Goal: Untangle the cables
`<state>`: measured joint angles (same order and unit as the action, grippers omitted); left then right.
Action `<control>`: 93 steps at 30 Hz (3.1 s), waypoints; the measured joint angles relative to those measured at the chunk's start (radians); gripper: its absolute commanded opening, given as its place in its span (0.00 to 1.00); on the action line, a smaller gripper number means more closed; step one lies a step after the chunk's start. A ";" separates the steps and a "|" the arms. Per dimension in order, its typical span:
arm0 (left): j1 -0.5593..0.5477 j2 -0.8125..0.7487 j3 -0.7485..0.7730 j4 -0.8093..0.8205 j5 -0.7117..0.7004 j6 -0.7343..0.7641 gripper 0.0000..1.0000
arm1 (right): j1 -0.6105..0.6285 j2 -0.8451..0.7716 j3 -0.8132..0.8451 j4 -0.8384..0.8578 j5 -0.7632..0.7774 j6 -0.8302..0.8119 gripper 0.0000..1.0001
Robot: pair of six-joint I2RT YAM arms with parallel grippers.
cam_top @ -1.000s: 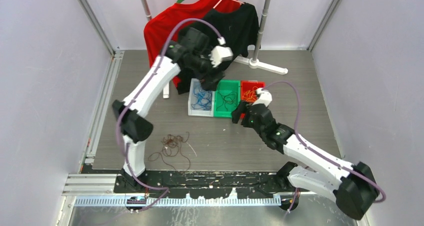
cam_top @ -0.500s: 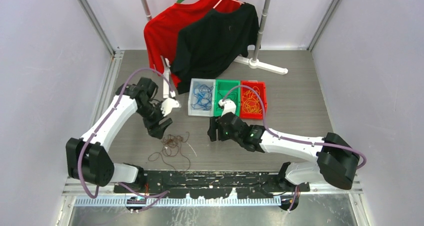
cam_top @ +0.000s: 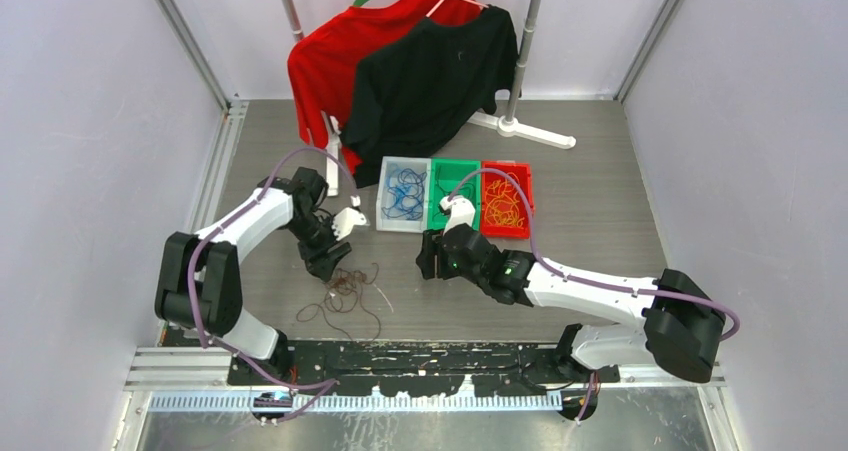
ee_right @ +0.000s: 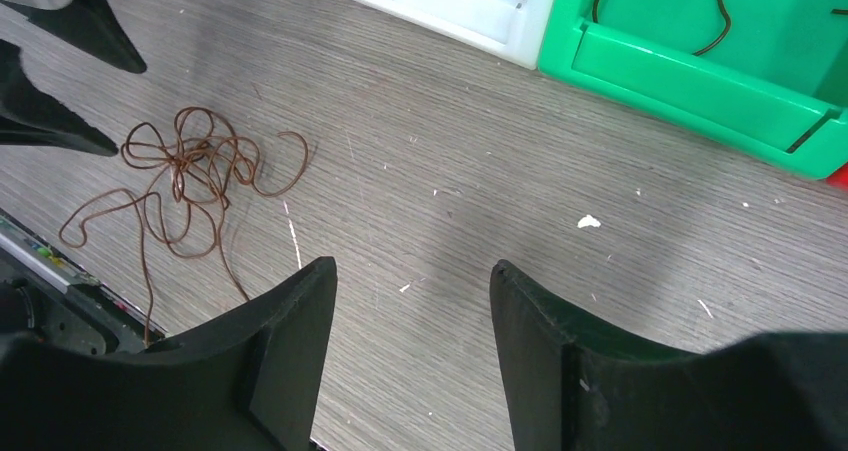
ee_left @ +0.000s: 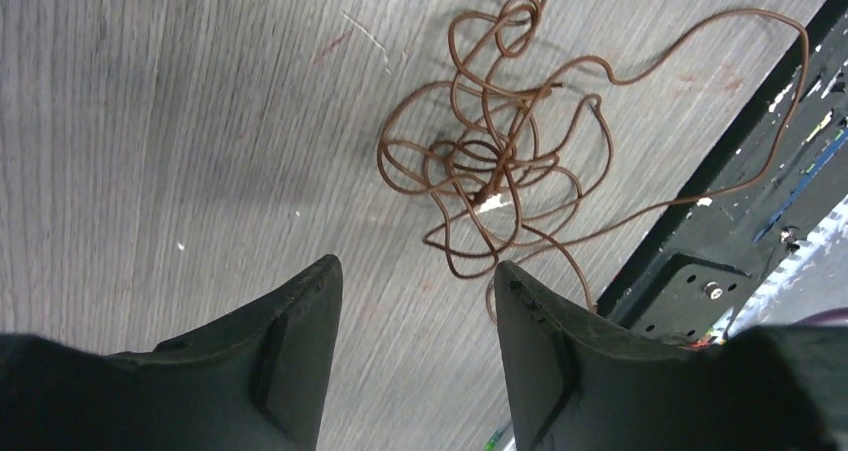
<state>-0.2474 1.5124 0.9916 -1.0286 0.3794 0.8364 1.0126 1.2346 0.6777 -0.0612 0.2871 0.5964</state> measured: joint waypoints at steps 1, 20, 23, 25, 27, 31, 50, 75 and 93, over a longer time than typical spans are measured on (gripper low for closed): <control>-0.002 0.016 0.000 0.010 0.003 0.000 0.57 | 0.000 0.000 0.000 0.000 0.000 0.000 0.62; -0.027 0.031 -0.050 0.054 0.088 0.095 0.58 | 0.001 -0.039 -0.049 0.016 0.063 0.039 0.55; -0.027 0.027 -0.049 0.020 0.095 0.145 0.57 | 0.001 -0.039 -0.049 0.016 0.063 0.042 0.53; -0.028 0.026 -0.049 0.011 0.097 0.154 0.55 | 0.001 -0.039 -0.049 0.016 0.063 0.044 0.51; -0.028 0.026 -0.049 0.019 0.097 0.150 0.51 | 0.001 -0.039 -0.049 0.017 0.063 0.049 0.49; -0.028 0.025 -0.049 0.063 0.095 0.123 0.39 | 0.001 -0.039 -0.050 0.024 0.063 0.060 0.44; -0.028 -0.117 -0.057 0.054 0.155 0.091 0.00 | 0.001 -0.032 -0.058 0.064 0.055 0.063 0.42; -0.127 -0.292 0.373 -0.146 0.165 -0.229 0.00 | 0.108 0.173 0.129 0.579 -0.051 -0.301 0.74; -0.165 -0.280 0.666 -0.358 0.311 -0.261 0.00 | 0.121 0.257 0.162 0.687 -0.076 -0.335 0.62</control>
<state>-0.4122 1.2324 1.6581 -1.3865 0.6903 0.5751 1.1332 1.4918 0.8394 0.6262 0.2111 0.2615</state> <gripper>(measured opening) 0.006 0.632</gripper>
